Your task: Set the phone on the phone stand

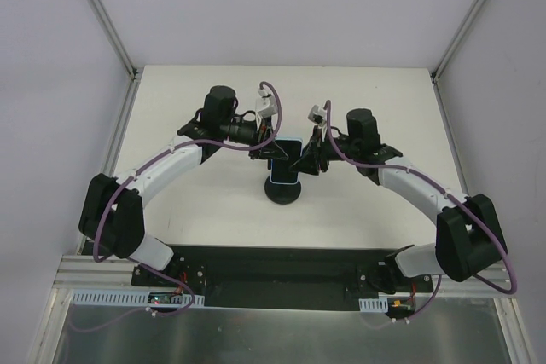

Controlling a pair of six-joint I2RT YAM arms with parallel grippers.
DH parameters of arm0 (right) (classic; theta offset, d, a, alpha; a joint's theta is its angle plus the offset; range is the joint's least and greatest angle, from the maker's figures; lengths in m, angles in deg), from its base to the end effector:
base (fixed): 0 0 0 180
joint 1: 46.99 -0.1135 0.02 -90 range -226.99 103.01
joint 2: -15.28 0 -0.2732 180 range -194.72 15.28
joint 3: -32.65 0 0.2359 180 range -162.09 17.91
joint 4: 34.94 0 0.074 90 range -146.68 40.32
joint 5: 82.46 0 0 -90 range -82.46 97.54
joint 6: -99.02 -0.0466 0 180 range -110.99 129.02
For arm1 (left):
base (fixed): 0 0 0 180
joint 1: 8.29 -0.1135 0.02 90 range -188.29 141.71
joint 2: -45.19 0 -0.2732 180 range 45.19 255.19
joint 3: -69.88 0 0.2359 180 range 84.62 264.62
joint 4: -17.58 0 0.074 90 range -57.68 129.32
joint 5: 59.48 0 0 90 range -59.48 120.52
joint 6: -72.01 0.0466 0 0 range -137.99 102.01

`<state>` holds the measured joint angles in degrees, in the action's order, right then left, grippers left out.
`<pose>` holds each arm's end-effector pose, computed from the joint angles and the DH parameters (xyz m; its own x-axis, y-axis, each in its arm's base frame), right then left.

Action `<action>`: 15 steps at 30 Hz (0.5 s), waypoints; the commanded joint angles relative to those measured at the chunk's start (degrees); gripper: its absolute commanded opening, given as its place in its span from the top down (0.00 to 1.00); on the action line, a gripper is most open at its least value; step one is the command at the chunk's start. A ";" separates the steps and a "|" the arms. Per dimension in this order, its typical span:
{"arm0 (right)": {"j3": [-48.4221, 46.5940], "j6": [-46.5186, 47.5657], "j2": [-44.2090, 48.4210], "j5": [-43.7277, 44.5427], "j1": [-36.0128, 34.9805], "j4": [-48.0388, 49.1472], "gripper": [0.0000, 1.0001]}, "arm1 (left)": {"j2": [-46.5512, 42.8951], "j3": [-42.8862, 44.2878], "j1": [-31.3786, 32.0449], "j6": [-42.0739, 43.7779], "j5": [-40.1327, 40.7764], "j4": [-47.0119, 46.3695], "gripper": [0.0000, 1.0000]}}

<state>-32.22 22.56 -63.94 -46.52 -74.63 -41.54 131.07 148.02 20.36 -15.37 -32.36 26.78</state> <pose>0.2413 0.1689 0.2872 -0.0874 -0.2009 -0.9757 -0.9901 0.1256 0.0628 0.2655 -0.1923 0.3265 -0.2113 0.1392 -0.9675 0.9764 -0.0146 -0.2153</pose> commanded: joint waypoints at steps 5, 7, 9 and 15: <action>4.15 -9.05 1.87 -0.53 -1.98 12.67 1.00 | -0.19 -2.65 3.96 9.33 9.76 -2.28 1.00; 5.74 -13.26 2.75 -0.26 -2.16 18.19 1.00 | -1.94 -5.90 5.54 12.75 13.81 -10.04 1.00; 6.45 -16.16 3.37 2.81 -2.24 18.93 1.00 | -2.83 -11.44 7.13 13.29 21.02 -16.41 1.00; 10.75 -29.08 10.04 18.19 -2.95 20.69 1.00 | -1.34 -11.02 7.22 13.38 24.55 -16.79 1.00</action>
<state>-22.51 12.09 -59.20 -37.89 -74.76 -25.85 125.72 138.73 24.88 -10.37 -18.74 13.97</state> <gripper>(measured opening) 0.378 0.131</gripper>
